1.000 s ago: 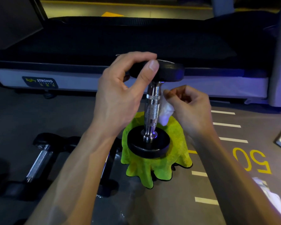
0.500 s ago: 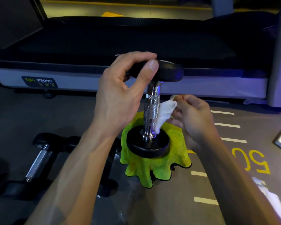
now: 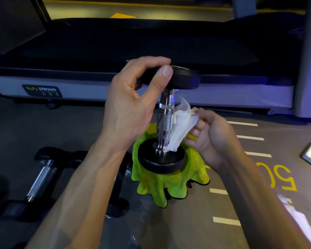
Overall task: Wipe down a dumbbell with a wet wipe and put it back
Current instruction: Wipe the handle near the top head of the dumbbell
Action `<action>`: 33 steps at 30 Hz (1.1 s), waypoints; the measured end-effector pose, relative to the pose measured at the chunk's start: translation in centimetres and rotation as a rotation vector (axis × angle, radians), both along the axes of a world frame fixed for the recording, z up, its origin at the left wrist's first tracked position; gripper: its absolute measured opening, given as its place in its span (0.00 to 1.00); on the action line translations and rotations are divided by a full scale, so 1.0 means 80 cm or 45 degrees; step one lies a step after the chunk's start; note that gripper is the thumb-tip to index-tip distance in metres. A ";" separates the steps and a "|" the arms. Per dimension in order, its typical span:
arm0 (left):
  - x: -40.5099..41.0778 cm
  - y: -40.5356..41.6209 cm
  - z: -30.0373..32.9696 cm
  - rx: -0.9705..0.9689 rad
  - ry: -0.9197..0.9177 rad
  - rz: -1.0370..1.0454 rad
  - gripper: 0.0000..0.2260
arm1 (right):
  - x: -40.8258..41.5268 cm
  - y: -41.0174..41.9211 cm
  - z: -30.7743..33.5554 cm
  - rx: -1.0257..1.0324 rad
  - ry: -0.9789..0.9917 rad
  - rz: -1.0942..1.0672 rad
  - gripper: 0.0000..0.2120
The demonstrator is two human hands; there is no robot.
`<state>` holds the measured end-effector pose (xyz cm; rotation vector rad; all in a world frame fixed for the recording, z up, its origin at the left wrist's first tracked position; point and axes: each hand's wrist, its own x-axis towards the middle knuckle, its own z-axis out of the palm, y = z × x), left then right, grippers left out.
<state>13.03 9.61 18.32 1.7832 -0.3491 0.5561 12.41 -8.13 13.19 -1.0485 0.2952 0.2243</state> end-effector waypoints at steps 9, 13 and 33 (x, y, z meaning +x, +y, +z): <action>-0.001 -0.001 0.001 -0.002 0.006 0.011 0.06 | -0.011 0.010 -0.006 -0.094 -0.144 -0.146 0.13; -0.001 -0.001 0.000 -0.006 0.008 0.010 0.07 | -0.008 0.003 -0.003 -0.148 -0.106 -0.282 0.14; -0.003 -0.001 0.001 -0.001 -0.004 0.016 0.06 | -0.055 0.021 0.007 0.198 -0.072 0.021 0.24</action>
